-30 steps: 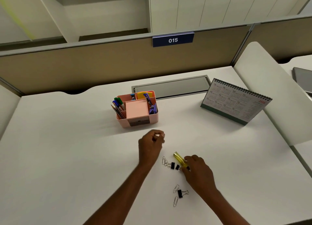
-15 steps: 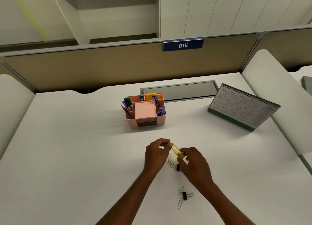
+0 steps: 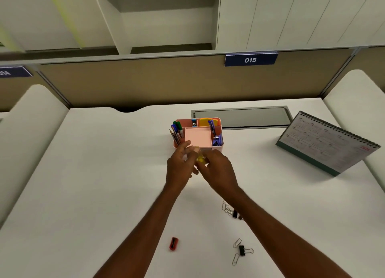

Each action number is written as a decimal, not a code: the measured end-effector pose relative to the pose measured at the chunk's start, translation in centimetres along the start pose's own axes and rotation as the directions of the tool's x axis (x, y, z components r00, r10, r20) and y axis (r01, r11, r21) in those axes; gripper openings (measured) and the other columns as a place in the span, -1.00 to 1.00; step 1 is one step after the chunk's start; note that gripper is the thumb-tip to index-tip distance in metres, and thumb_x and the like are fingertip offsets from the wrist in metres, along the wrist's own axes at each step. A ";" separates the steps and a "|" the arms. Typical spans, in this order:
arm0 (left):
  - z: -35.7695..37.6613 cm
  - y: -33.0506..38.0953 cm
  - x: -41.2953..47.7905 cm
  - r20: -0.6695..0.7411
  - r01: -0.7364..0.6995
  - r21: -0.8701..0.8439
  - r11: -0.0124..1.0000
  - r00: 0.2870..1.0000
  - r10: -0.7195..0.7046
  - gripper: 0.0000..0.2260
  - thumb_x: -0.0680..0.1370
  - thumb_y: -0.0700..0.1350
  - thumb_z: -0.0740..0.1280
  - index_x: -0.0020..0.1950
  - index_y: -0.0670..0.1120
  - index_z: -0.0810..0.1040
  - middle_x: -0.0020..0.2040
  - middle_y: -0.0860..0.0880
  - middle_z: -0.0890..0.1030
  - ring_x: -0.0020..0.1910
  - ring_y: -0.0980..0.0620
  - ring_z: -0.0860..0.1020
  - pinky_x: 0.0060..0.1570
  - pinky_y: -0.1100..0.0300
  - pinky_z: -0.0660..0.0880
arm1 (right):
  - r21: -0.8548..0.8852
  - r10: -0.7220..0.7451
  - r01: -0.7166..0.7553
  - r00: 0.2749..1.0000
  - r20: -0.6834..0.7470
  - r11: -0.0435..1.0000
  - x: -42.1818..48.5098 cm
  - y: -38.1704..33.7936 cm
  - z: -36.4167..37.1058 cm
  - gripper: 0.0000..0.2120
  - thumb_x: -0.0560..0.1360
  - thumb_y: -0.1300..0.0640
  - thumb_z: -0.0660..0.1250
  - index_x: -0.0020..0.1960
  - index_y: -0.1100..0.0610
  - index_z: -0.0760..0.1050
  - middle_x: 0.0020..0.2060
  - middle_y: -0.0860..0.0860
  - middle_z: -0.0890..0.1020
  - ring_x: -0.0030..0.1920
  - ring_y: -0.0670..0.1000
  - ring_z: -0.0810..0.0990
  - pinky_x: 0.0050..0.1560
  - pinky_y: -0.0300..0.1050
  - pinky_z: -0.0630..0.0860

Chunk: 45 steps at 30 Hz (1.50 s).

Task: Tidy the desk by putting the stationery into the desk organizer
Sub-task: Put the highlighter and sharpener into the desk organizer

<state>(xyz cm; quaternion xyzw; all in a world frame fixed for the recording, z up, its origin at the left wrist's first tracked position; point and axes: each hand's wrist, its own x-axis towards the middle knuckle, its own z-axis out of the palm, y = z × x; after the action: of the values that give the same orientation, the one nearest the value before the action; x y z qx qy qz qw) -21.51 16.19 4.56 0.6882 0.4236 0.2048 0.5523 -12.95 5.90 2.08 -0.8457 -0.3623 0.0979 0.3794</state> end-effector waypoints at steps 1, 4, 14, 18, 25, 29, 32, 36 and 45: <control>-0.3 0.3 0.5 0.003 0.015 -0.003 1.000 1.000 -0.015 -0.58 0.66 0.11 0.35 0.51 0.11 0.46 0.36 0.04 0.62 -0.04 -0.08 0.73 -0.42 0.29 0.58 | -0.020 -0.009 0.009 1.000 0.000 1.000 0.9 -0.4 0.4 -0.68 0.61 -0.10 0.36 0.30 0.00 0.58 0.17 -0.05 0.68 0.07 -0.07 0.63 0.08 -0.20 0.58; -1.3 0.6 1.7 0.008 0.043 0.027 0.999 0.999 -0.043 -0.51 0.66 0.19 0.29 0.57 0.09 0.40 0.40 -0.01 0.61 0.02 -0.15 0.73 -0.39 0.27 0.59 | -0.089 -0.007 0.006 1.000 -0.005 0.996 3.5 -1.4 1.6 -0.69 0.63 -0.06 0.33 0.28 0.08 0.58 0.18 0.03 0.67 0.09 0.05 0.65 0.03 -0.15 0.52; -1.7 -0.5 1.9 -0.072 -0.001 -0.039 0.999 0.997 -0.002 -0.64 0.68 0.07 0.33 0.47 0.09 0.49 0.37 0.05 0.64 -0.27 0.01 0.74 -0.43 0.31 0.58 | -0.283 -0.020 0.039 0.997 0.070 0.958 8.3 -2.5 3.6 -0.61 0.58 0.06 0.43 0.37 0.14 0.52 0.24 0.09 0.65 0.14 0.12 0.65 0.14 -0.04 0.60; -2.3 -1.8 0.9 -0.179 0.012 -0.073 0.997 0.984 -0.025 -0.67 0.68 0.02 0.33 0.46 0.07 0.51 0.36 0.07 0.63 -0.32 0.01 0.73 -0.43 0.28 0.59 | -0.272 0.003 0.021 0.996 0.086 0.962 9.1 -2.6 4.0 -0.57 0.58 -0.04 0.42 0.36 0.14 0.50 0.24 0.09 0.64 0.15 0.12 0.64 0.10 -0.03 0.61; -3.7 -5.5 -4.5 -0.186 0.093 -0.060 0.994 0.977 -0.103 -0.75 0.69 -0.03 0.32 0.37 0.12 0.55 0.15 0.12 0.68 -0.31 0.02 0.72 -0.39 0.22 0.61 | -0.269 -0.037 0.060 0.995 0.090 0.961 10.0 -2.2 4.4 -0.72 0.60 0.07 0.41 0.26 0.17 0.55 0.15 0.11 0.68 0.08 0.11 0.66 0.05 -0.02 0.64; -4.3 -9.5 -9.1 -0.144 0.161 0.046 0.986 0.978 -0.153 -0.80 0.66 -0.04 0.37 0.26 0.20 0.59 0.06 0.10 0.70 -0.34 0.06 0.71 -0.35 0.20 0.61 | -0.258 -0.042 0.062 0.996 0.082 0.964 10.5 -2.0 4.5 -0.81 0.60 0.14 0.40 0.19 0.16 0.59 0.09 0.11 0.70 0.02 0.10 0.67 0.04 -0.02 0.63; -4.8 -12.5 -11.9 -0.127 0.213 0.207 0.955 0.974 -0.189 -0.82 0.63 -0.04 0.40 0.18 0.21 0.61 0.02 0.12 0.68 -0.25 0.06 0.70 -0.13 0.01 0.69 | -0.256 -0.045 0.068 0.995 0.092 0.964 10.9 -1.8 4.6 -0.82 0.60 0.15 0.41 0.19 0.15 0.59 0.10 0.10 0.69 0.03 0.10 0.67 0.07 -0.02 0.63; -5.5 -14.8 -14.4 -0.083 0.272 0.392 0.879 0.962 -0.261 -0.70 0.49 0.09 0.53 0.16 0.29 0.54 0.02 0.16 0.54 -0.05 0.17 0.61 0.02 0.11 0.60 | -0.251 -0.039 0.062 0.995 0.095 0.966 11.0 -1.8 4.7 -0.82 0.61 0.16 0.39 0.20 0.14 0.57 0.10 0.10 0.69 0.02 0.08 0.67 0.05 -0.03 0.66; -5.3 -15.3 -15.4 -0.078 0.293 0.412 0.863 0.955 -0.287 -0.66 0.43 0.04 0.60 0.10 0.25 0.54 -0.03 0.11 0.52 -0.15 0.24 0.58 -0.08 0.29 0.50 | -0.219 -0.046 0.061 0.996 0.076 0.974 9.9 -1.4 4.2 -0.62 0.61 0.08 0.39 0.40 0.12 0.49 0.26 0.10 0.64 0.20 0.14 0.62 0.19 0.05 0.59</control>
<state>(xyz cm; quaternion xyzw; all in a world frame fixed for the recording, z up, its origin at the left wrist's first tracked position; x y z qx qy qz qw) -39.50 7.35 -5.23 0.7175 0.5601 0.0290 0.4131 -8.42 15.67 1.24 -0.8686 -0.4067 0.0765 0.2725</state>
